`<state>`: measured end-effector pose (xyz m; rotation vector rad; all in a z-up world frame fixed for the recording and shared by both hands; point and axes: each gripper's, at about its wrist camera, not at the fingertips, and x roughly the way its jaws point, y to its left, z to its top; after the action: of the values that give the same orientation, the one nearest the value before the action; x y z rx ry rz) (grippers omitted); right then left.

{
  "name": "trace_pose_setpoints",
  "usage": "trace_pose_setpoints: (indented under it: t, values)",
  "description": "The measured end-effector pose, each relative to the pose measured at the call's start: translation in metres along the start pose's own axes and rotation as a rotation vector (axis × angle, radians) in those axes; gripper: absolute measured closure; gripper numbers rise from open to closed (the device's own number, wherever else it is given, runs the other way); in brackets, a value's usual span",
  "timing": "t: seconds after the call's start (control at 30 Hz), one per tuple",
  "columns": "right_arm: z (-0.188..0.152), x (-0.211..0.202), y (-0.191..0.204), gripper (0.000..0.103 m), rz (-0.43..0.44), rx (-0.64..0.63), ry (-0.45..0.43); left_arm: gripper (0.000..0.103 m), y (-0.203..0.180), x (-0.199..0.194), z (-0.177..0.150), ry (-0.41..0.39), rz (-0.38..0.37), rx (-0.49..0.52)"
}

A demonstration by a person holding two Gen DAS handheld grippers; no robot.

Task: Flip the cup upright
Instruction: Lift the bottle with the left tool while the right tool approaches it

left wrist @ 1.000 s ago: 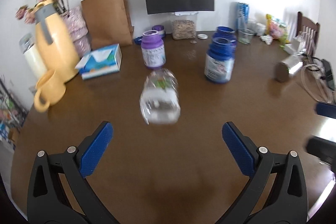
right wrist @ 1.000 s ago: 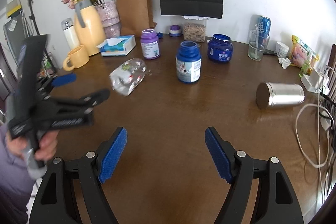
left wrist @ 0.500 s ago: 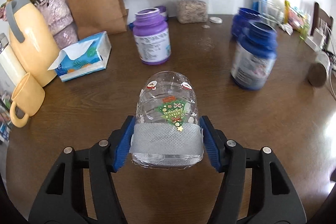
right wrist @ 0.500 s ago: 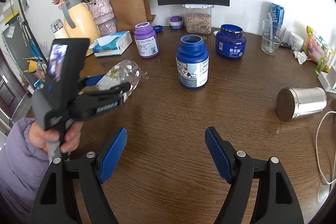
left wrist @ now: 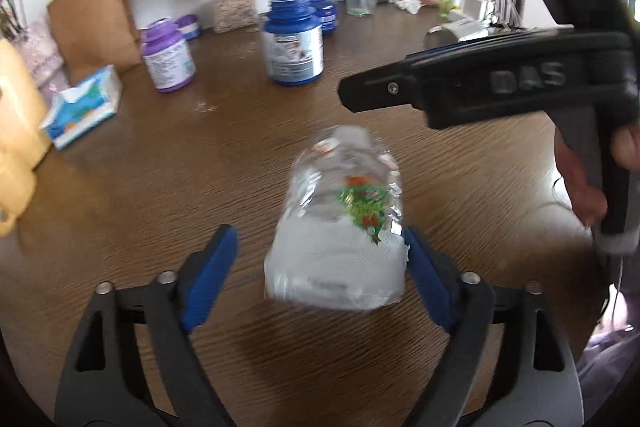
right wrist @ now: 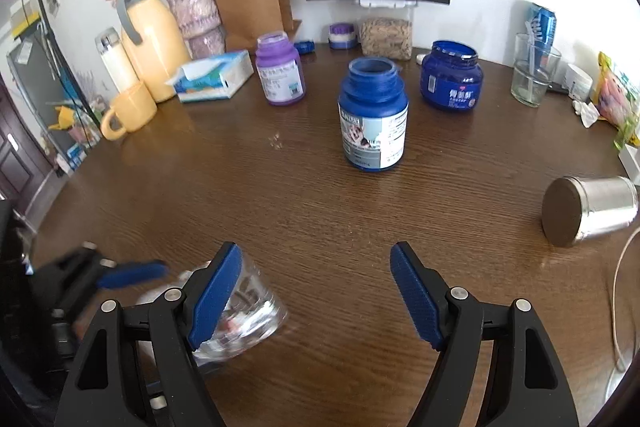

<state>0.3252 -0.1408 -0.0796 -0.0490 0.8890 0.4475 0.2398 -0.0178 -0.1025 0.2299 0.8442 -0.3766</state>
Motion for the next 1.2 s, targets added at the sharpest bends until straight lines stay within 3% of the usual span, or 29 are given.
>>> trace_pose_setpoints:
  t: [0.13, 0.27, 0.37, 0.43, 0.53, 0.63, 0.7, 0.8, 0.83, 1.0, 1.07, 1.2]
  values:
    - [-0.004, 0.019, -0.003, 0.023, -0.018, -0.006, 0.058, 0.015, 0.017, -0.011, -0.013, -0.009, 0.057, -0.026]
    - [-0.021, 0.014, 0.010, 0.023, 0.033, -0.046, 0.088, 0.015, 0.044, -0.013, -0.025, 0.012, 0.150, -0.116]
    - [-0.033, 0.007, 0.026, 0.023, 0.089, -0.102, 0.100, 0.015, 0.059, -0.017, -0.032, 0.015, 0.139, -0.179]
    - [-0.033, -0.002, 0.028, 0.023, 0.075, -0.104, 0.074, 0.015, 0.065, -0.024, -0.036, 0.002, 0.152, -0.216]
    - [-0.021, -0.008, 0.021, 0.023, 0.118, -0.068, 0.037, 0.015, 0.083, -0.033, -0.043, 0.011, 0.183, -0.359]
    - [-0.009, 0.001, 0.023, 0.023, 0.122, -0.063, 0.030, 0.020, 0.097, -0.048, -0.052, -0.019, 0.169, -0.522]
    - [-0.004, 0.013, 0.027, 0.023, 0.145, -0.066, 0.045, 0.032, 0.097, -0.050, -0.055, -0.001, 0.078, -0.605]
    - [-0.005, 0.028, 0.032, 0.023, 0.143, -0.080, 0.079, 0.032, 0.083, -0.046, -0.054, -0.025, -0.155, -0.646]
    - [-0.009, 0.031, 0.032, 0.023, 0.159, -0.073, 0.102, 0.032, 0.080, -0.043, -0.053, -0.036, -0.186, -0.654]
    - [-0.031, 0.021, 0.029, 0.023, 0.284, -0.043, 0.125, 0.022, 0.070, -0.013, -0.040, 0.004, -0.220, -0.592]
    - [-0.034, 0.013, 0.021, 0.023, 0.266, -0.020, 0.112, 0.021, 0.070, -0.005, -0.034, 0.041, -0.202, -0.562]
    - [-0.038, -0.010, -0.004, 0.023, 0.258, 0.056, 0.066, 0.013, 0.068, -0.007, -0.016, 0.001, -0.184, -0.497]
